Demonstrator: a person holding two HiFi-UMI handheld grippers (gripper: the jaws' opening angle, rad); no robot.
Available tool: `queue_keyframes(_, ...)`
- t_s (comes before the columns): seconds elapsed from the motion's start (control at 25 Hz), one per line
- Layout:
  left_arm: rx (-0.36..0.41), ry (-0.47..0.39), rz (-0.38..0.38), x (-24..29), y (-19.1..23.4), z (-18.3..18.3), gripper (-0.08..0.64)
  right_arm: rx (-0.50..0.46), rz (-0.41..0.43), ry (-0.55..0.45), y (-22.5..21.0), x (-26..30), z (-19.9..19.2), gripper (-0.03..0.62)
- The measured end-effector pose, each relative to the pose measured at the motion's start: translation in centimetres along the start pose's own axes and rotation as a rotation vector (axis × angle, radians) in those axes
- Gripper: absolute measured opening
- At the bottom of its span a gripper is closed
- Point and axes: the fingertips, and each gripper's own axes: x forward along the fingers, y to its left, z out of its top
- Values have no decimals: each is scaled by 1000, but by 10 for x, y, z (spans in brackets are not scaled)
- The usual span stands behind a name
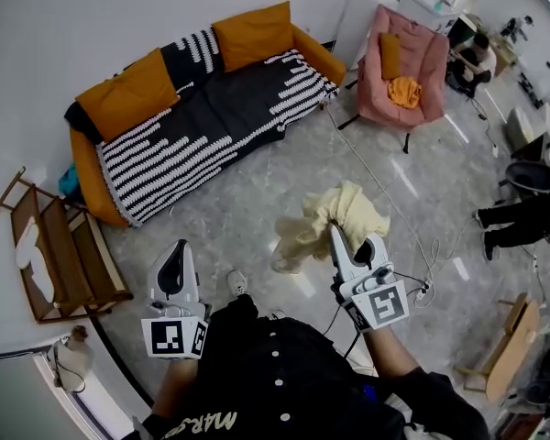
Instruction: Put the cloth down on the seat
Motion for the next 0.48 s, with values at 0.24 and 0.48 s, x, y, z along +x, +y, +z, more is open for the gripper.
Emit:
queue_keyframes(0.24,-10,6,-6,28,18,-5,0,3,-10,-3,-8,31,-2,67)
queue_keyframes(0.48,-10,0,-32,61,36,1,0,-17,1,21,-10,65,-7,67)
